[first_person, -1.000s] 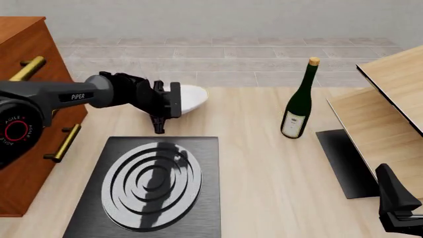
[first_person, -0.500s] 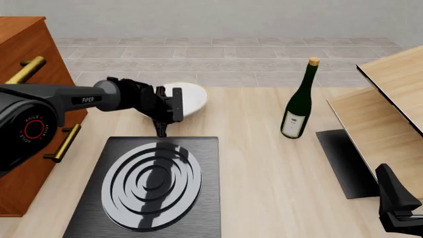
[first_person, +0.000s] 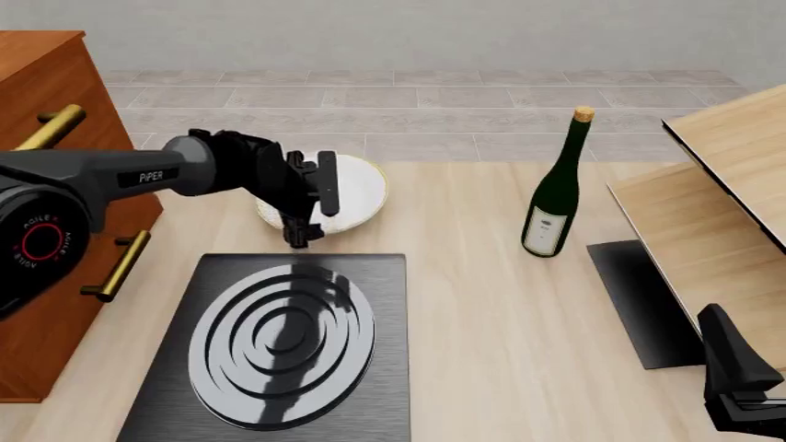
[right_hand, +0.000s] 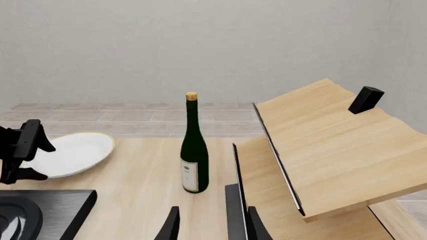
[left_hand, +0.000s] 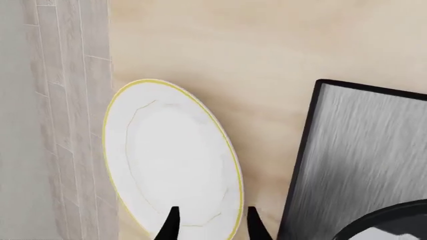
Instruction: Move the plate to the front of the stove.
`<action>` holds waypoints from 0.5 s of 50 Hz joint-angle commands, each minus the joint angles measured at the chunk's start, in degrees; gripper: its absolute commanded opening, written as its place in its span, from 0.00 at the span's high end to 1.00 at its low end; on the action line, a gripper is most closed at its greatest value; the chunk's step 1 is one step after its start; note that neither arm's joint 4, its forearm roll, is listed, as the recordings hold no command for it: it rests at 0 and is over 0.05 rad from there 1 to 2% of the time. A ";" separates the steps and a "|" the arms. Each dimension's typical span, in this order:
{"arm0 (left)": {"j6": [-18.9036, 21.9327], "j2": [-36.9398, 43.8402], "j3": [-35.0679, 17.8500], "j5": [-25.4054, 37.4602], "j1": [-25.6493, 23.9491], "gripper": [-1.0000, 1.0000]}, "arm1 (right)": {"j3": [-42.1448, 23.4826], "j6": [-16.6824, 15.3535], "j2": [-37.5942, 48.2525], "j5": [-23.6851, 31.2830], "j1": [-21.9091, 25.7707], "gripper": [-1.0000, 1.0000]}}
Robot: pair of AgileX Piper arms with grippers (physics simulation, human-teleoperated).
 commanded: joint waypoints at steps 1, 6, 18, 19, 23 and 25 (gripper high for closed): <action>-0.17 -2.50 -2.14 3.04 -0.16 0.00 | 0.00 -0.01 0.01 0.01 0.00 0.00; -0.14 -4.40 -2.06 5.05 -0.39 0.00 | 0.00 0.00 -0.01 -0.01 -0.01 0.00; 0.81 -7.38 -0.82 6.30 -0.18 0.00 | 0.00 -0.01 -0.01 -0.01 0.02 0.00; 0.84 -7.67 -0.67 6.47 -0.19 0.00 | 0.00 0.00 0.01 0.01 -0.01 0.00; 1.25 -9.38 0.13 7.10 -0.02 0.00 | 0.00 0.00 0.00 0.00 0.00 0.00; 1.32 -9.97 0.50 7.16 0.01 0.00 | 0.00 -0.01 0.00 0.00 0.00 0.00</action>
